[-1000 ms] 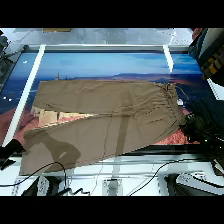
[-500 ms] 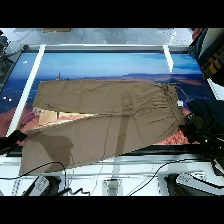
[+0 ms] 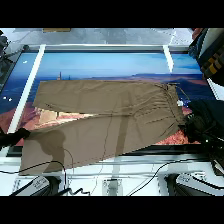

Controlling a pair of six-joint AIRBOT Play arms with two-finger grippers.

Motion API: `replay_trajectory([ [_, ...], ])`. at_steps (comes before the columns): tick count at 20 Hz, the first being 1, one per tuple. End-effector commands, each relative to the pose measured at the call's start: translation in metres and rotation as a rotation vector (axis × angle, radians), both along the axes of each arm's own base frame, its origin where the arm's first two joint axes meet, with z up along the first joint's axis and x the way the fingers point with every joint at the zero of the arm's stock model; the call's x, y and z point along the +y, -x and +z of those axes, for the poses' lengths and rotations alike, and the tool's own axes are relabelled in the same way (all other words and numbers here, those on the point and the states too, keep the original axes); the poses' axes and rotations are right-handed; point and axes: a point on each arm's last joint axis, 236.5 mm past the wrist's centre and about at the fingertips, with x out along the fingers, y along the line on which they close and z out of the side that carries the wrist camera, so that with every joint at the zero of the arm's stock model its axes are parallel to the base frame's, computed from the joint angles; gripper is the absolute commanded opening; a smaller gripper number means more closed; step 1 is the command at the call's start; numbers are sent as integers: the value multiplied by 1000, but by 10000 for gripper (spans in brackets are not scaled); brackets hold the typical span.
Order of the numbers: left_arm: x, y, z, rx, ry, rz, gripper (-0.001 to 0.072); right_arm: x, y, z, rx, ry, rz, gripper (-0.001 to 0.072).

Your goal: Fold the clothes and pants, and hang the long-sleeved shirts on hangers.

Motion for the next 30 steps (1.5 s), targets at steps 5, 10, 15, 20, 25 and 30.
replay_trajectory([
  [5, -9, -42, 9, -88, -103, -82, 9, 4, -1, 2, -8, -14, 13, 21],
  [10, 43, -89, 67, -245, -355, 0, 9, 6, -1, 3, -10, -19, 17, 20],
  [15, 52, -122, 95, -336, -503, 19, 9, 20, -5, 2, -7, -14, 62, 20],
  [20, 22, -147, 59, -304, -480, -59, 9, 35, -11, 0, -1, -2, 110, 20],
  [25, 9, -153, 69, -333, -448, -59, 564, 40, -11, 3, -7, -17, 122, 20],
  [30, -5, -127, 110, -383, -229, 57, 637, 46, -10, 6, -15, -37, 139, 21],
])
